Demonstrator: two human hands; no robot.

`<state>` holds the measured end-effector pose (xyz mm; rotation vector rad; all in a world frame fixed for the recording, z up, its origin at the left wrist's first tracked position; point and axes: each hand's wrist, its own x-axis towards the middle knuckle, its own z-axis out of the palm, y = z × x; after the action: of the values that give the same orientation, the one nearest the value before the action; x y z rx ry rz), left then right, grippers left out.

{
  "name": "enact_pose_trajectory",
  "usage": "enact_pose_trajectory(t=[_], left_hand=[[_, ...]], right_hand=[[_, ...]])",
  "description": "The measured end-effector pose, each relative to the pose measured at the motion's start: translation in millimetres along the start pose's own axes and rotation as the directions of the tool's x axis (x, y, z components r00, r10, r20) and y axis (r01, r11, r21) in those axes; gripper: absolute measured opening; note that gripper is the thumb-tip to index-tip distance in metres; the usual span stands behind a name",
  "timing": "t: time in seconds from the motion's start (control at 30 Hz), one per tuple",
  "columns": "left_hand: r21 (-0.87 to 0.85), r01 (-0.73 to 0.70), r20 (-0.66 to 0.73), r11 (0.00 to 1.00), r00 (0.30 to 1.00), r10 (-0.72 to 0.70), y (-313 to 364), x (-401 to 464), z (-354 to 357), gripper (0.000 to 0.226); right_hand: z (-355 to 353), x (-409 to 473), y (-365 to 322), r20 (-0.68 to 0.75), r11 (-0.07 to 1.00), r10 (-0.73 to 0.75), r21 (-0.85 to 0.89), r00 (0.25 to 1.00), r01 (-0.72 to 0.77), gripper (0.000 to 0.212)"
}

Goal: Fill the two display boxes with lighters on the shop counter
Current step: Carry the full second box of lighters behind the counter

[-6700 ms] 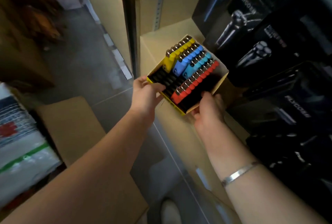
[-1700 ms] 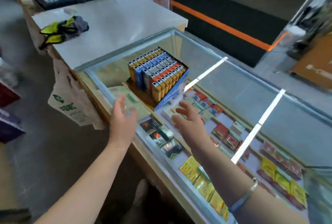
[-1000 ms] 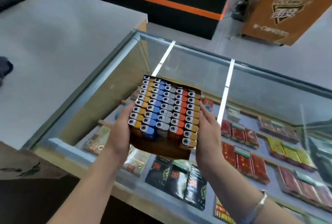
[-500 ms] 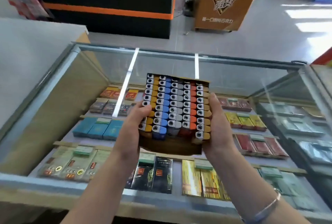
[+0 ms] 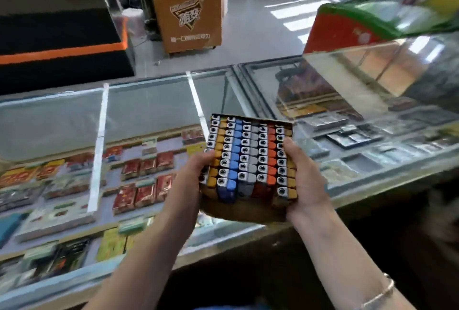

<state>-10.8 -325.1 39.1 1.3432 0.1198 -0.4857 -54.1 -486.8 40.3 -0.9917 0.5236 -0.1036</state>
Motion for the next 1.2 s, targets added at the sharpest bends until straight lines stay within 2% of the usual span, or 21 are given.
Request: enact_pose_trajectory(t=[0.1,0.13,0.2,0.4,0.57,0.73,1.0,1.13,1.2], left_hand=[[0.001,0.005,0.039,1.000,0.999,-0.005,-14,1,51,0.026],[0.021,0.022,0.090,1.000,0.996,-0.023,-20,2,87,0.025],[0.025,0.031,0.133,0.999,0.991,-0.034,-25,3,113,0.018],[0.160,0.064,0.422,0.985,0.897,-0.127,-51,13,218,0.016],[0.282,0.066,0.603,0.957,0.764,-0.230,-74,21,279,0.017],[0.352,0.042,0.725,0.935,0.620,-0.301,-89,34,333,0.021],[0.459,0.040,0.816,0.887,0.375,-0.439,-121,41,424,0.020],[0.545,0.050,0.798,0.837,0.274,-0.536,-144,31,469,0.030],[0.568,0.047,0.789,0.821,0.253,-0.560,-158,25,497,0.039]], right_hand=[[-50,-8,-22,-0.082,1.000,-0.013,-0.022,0.997,0.012,0.049],[-81,-16,-39,-0.126,0.999,-0.041,-0.008,0.991,0.040,0.049],[-105,-24,-50,-0.161,0.997,-0.071,0.002,0.984,0.073,0.050],[-199,-52,-83,-0.408,0.968,-0.164,0.111,0.898,0.227,0.048],[-251,-72,-90,-0.557,0.931,-0.201,0.149,0.806,0.334,0.032],[-281,-82,-100,-0.697,0.883,-0.209,0.166,0.686,0.439,0.028],[-334,-99,-112,-0.875,0.814,-0.125,0.179,0.467,0.553,0.033],[-378,-113,-117,-0.900,0.803,-0.095,0.184,0.426,0.566,0.031],[-404,-120,-123,-0.902,0.794,-0.086,0.194,0.422,0.576,0.033]])
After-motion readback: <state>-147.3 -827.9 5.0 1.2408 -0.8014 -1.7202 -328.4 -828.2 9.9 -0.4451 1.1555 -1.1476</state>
